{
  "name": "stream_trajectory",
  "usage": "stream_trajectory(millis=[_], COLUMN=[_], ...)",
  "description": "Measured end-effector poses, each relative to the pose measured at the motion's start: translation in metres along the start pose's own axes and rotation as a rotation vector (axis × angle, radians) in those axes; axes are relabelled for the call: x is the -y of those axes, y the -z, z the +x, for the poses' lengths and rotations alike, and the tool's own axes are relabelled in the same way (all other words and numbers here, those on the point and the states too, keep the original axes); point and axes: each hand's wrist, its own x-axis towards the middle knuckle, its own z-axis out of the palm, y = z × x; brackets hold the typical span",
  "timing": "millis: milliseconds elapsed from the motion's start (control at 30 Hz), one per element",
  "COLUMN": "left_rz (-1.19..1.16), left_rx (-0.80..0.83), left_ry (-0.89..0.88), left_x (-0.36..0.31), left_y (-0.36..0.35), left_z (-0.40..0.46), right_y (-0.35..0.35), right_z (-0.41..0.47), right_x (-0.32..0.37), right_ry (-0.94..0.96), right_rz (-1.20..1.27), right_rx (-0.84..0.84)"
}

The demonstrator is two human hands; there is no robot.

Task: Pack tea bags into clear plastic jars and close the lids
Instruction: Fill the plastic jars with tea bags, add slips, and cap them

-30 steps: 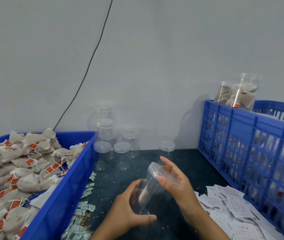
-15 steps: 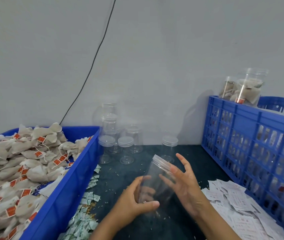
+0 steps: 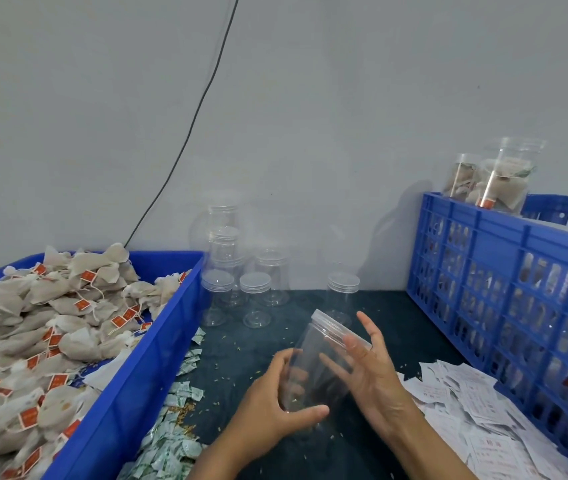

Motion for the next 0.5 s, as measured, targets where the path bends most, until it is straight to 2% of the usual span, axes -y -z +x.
stream_trajectory(millis=[67,133,233,367,433,500], left_rz=[-0.002,-0.211,-0.488,-0.557,-0.597,-0.611], left_rx=[0.001,0.073,0.268,0.509,0.493,0.331], left_ry=[-0.017,0.017,0.098,0.1,0.089,0.087], left_x=[0.0,0.001,-0.001,0.002,0.002,0.001], left_y=[0.003,0.005,0.009,0.017,0.017,0.017], left_z=[-0.001,0.002,0.003,0.004,0.002,0.002], right_y=[0.001,0.001,0.002,0.006,0.01,0.011], right_z=[-0.001,-0.002,-0.003,-0.002,-0.001,0.001], right_x=[0.0,0.001,0.001,0.007,0.011,0.014], right_ry=[0.013,-0.011,-0.072,-0.123,-0.132,-0.075], right_rz=[0.039,0.104,0.237,0.401,0.456,0.35], right_rx=[0.022,0.078,0.148,0.302,0.259,0.137])
